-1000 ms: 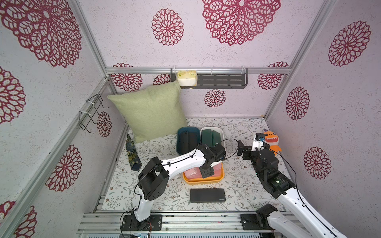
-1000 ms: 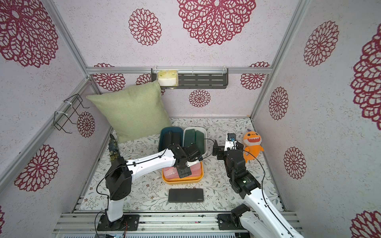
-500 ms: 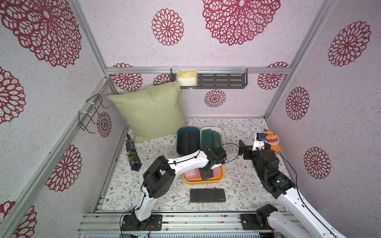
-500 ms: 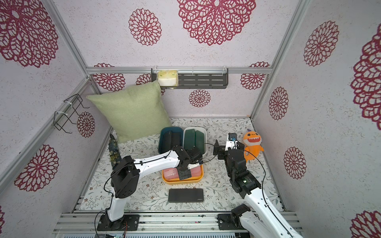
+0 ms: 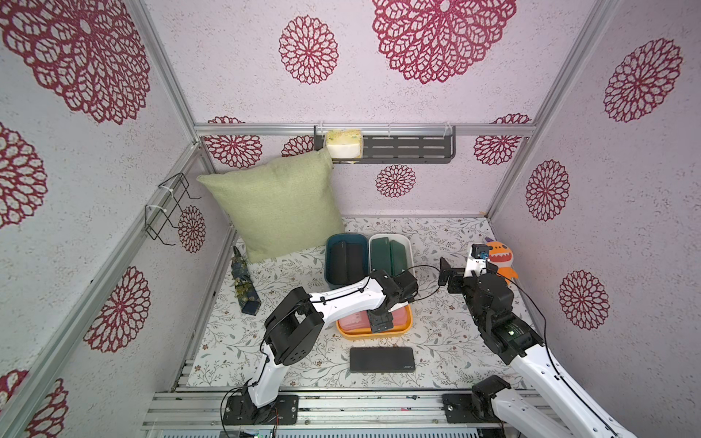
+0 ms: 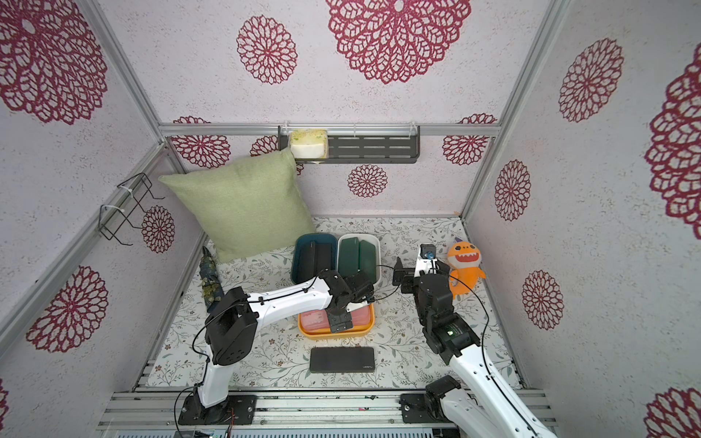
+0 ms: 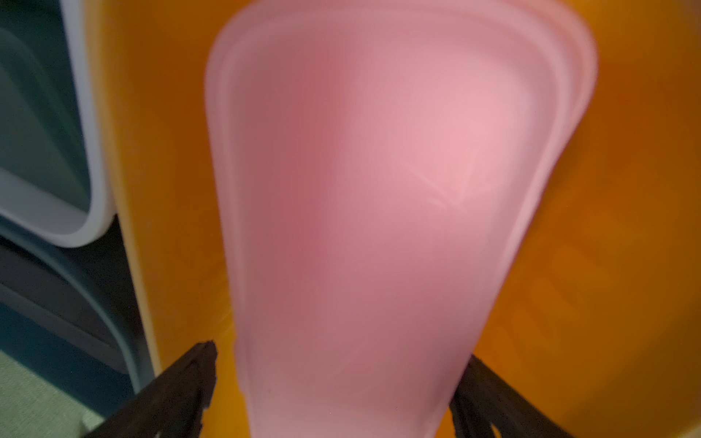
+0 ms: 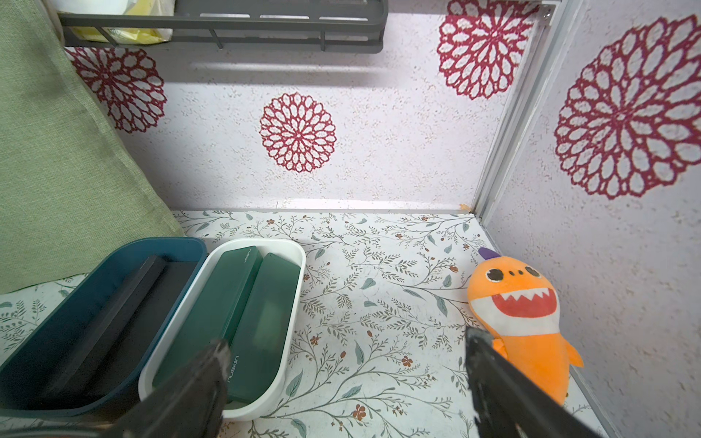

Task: Place the pencil cases by color into the storage box
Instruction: Place the pencil case at the storage box.

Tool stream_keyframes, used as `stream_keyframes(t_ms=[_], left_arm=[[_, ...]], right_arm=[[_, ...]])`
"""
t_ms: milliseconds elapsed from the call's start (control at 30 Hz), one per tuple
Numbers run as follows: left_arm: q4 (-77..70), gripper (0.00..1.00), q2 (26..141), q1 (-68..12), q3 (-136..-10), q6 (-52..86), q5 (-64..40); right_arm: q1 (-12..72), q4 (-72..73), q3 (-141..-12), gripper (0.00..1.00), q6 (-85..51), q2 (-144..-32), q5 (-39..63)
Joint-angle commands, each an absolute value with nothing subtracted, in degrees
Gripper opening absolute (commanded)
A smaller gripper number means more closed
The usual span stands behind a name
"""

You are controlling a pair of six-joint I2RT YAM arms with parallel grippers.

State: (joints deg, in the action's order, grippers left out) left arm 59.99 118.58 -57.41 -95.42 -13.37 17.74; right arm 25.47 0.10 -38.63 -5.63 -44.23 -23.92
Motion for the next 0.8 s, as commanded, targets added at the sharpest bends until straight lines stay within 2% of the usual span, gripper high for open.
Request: stream_keyframes(t_ms=[0,500,767], left_arm=[[60.4,0.97,118.4,-58.4,-97.3,-13.2,19.0],[62.1,0.97,113.7,-60.0,-98.7,-11.3,20.2],[59.9,0.97,107.6,-60.7,-95.4,-7.6,21.1]], right_arm=[[25.1,1.1,-38.4,0.99,-6.5,-43.4,-23.9],[24.7,0.6,-38.3,0.99,-6.6,-43.0,-23.5],[23.1,-1.0,-38.5,0.99,-5.9,-40.3,-27.9]])
